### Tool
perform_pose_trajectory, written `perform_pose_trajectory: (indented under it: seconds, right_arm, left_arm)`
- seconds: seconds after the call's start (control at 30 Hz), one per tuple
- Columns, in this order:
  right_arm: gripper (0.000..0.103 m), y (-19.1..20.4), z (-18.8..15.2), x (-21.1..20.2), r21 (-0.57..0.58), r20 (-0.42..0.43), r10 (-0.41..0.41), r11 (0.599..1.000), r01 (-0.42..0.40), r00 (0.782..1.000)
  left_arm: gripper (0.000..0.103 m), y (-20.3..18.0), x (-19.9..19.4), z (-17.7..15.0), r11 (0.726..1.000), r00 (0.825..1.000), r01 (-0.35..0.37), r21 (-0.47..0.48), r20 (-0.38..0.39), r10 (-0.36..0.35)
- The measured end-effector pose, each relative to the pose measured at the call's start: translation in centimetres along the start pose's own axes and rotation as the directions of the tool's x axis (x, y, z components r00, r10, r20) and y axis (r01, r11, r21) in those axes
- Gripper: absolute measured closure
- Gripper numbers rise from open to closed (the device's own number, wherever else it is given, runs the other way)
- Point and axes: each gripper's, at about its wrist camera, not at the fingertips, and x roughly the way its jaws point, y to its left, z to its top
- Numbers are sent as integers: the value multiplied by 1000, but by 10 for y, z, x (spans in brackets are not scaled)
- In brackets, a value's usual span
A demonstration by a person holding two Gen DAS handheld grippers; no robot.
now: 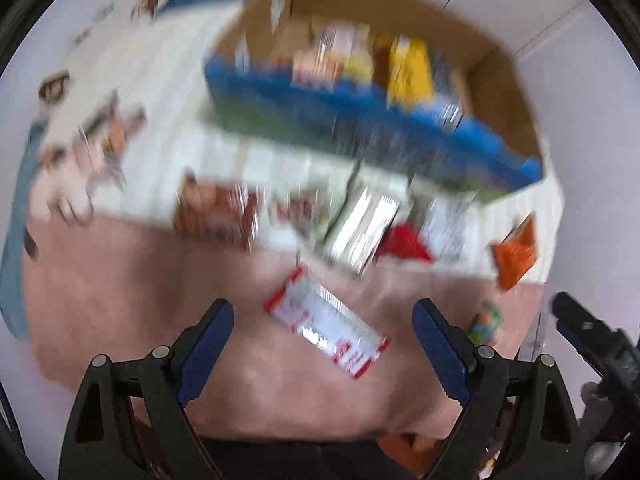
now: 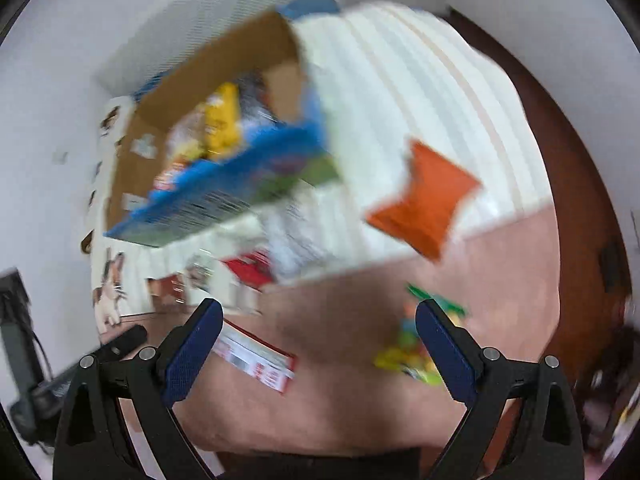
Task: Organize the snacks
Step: 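Withdraw both tools from the box back toward the snacks, then grasp the red-white strip packet with left tool while right tool grasps candy bag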
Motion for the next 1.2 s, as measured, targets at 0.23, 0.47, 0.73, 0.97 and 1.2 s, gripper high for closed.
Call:
perform_pose_trajectory:
  seconds: [0.23,0.47,0.73,0.97,1.2]
  right_arm:
    - [4,-69,-26,43,49,-128,-137,988,145,982]
    - [4,-106,-39,82,229,-195,-50,969,95,980]
    - [18,-108,-48,119,281,-201,-58,953,114,978]
    - [47,-78,-57,120,109,-161,-113,985,132,980]
    - [47,-1,-83,139,-240,-187,-161,964,114,969]
  left_arm:
    - [12,2,90,-23,990,975,37,-135,-213,-66]
    - [12,19,144,-27,936,943,56,-347,-289,-164]
    - [28,9,139,-24,964,973,14,-265,-219,-74]
    - [30,-17,130,-43,989,977,-76,130,-189,100]
    - [29,3,134,-46,993,968,-64,103,-234,87]
